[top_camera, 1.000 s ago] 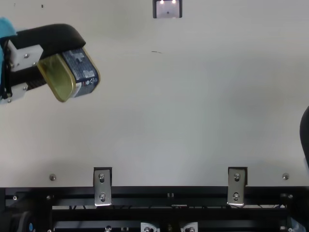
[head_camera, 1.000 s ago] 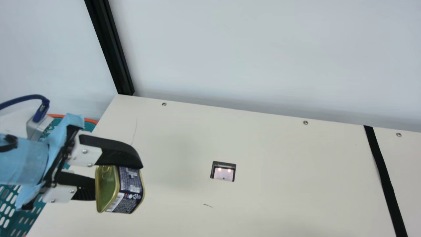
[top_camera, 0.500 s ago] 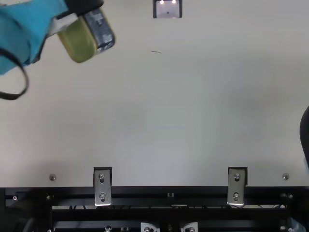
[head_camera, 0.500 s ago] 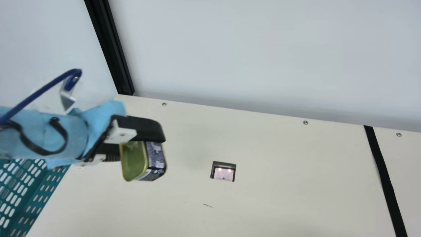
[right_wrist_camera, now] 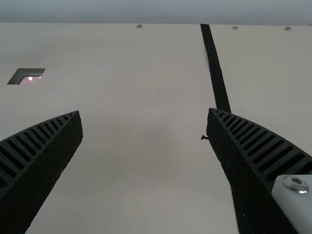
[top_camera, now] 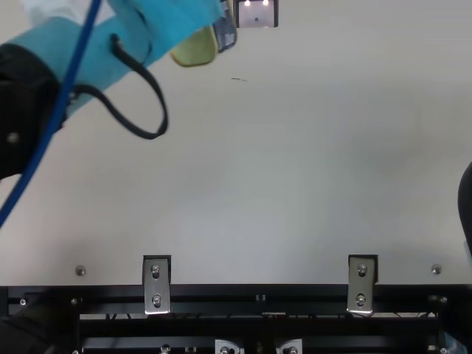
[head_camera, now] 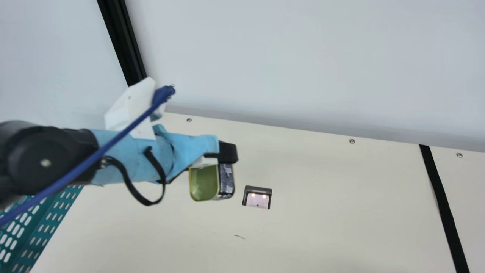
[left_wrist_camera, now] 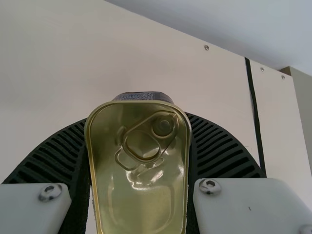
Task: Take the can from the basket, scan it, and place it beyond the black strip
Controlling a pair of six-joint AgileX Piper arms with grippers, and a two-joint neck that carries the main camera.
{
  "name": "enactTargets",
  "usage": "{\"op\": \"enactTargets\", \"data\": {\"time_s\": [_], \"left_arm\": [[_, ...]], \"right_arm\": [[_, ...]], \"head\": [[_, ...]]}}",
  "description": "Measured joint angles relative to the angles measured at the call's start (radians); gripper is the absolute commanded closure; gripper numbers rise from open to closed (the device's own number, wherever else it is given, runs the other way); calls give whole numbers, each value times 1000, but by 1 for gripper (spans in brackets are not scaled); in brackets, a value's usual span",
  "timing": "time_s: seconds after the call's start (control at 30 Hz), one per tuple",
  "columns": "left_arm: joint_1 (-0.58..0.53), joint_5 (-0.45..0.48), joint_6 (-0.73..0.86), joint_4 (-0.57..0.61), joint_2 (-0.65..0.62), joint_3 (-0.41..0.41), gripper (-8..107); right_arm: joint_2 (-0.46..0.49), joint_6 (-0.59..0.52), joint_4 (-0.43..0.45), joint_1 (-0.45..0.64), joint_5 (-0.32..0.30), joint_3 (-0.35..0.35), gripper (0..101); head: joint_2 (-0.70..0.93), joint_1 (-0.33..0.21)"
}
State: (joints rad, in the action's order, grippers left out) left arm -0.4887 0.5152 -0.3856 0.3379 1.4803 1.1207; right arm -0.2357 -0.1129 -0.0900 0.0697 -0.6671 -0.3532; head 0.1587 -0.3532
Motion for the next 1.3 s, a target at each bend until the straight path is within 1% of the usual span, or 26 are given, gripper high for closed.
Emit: {"op": "enactTargets", "data": {"time_s": [0.03,0.1,0.33,0.4,0.43,0.5,0.77,0.8,1.0,1.3], "left_arm": [[-9,-22,0,-6,10,-5,89],[-18,-64,-3,-22,28,-13,89],[-41,-212,-45,-114,89,-48,89],[-41,-230,-54,-138,95,-48,89],[-41,-230,-55,-144,95,-48,89],[-41,-234,-55,-144,95,-48,89],[-37,-230,-42,-132,95,-48,89],[-37,-232,-32,-127,95,-46,89],[-35,-294,1,-128,85,-59,89],[-61,-449,18,-121,79,-114,89]], "right_arm": [[0,0,0,0,0,0,0],[0,0,0,0,0,0,0],[0,0,0,0,0,0,0],[0,0,0,0,0,0,0],[0,0,0,0,0,0,0],[0,0,0,0,0,0,0],[0,0,-1,0,0,0,0],[0,0,-1,0,0,0,0],[0,0,-1,0,0,0,0],[0,0,-1,0,0,0,0]], "head": [[0,10],[0,0],[0,0],[0,0],[0,10],[0,0],[0,0],[0,10],[0,0],[0,0]]}}
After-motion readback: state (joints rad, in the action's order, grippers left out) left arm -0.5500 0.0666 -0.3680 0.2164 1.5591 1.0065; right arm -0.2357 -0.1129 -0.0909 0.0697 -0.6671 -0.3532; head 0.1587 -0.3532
